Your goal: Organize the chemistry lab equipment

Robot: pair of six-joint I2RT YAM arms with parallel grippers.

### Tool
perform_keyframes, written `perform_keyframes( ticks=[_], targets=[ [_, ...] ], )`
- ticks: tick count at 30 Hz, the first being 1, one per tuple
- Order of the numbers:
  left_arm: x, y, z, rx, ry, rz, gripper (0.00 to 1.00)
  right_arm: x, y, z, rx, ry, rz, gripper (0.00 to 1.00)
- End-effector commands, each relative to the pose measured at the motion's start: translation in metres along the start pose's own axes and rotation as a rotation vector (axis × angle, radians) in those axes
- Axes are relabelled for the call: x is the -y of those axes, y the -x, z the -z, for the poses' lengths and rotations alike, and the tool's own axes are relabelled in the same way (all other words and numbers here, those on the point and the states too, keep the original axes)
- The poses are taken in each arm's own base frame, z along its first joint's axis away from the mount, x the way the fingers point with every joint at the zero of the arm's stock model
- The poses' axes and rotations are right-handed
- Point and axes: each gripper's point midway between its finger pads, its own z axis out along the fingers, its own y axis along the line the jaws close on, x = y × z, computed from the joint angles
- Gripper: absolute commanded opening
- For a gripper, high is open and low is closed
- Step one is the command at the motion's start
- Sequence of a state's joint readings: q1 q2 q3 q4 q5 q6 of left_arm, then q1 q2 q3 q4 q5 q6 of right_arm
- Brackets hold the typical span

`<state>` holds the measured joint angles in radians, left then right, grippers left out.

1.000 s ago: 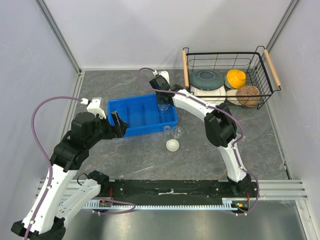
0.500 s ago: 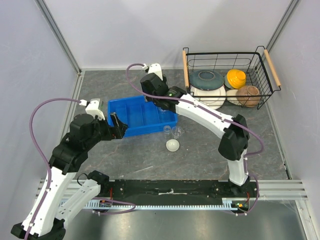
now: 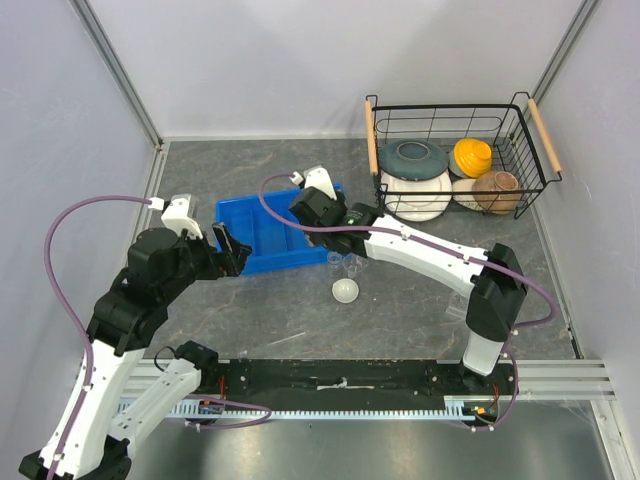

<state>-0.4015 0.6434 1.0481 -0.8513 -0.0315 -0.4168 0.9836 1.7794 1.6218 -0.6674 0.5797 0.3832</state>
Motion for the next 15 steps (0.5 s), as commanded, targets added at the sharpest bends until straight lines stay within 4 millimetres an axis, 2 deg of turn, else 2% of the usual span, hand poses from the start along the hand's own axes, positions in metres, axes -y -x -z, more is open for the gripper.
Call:
perform_keyframes(
  ticks=[1,7,15],
  targets=[
    [0.007,0.008,0.006,0.017,-0.027,-0.010,0.91,0.009,-0.022,0.001,-0.047,-0.026,-0.002,0.68],
    [0.006,0.006,0.005,0.011,-0.030,-0.005,0.91,0.007,-0.048,-0.014,-0.092,-0.037,0.014,0.68],
    [0.005,0.005,0.001,0.004,-0.021,-0.012,0.91,-0.007,-0.065,-0.022,-0.129,0.021,-0.003,0.67]
  ],
)
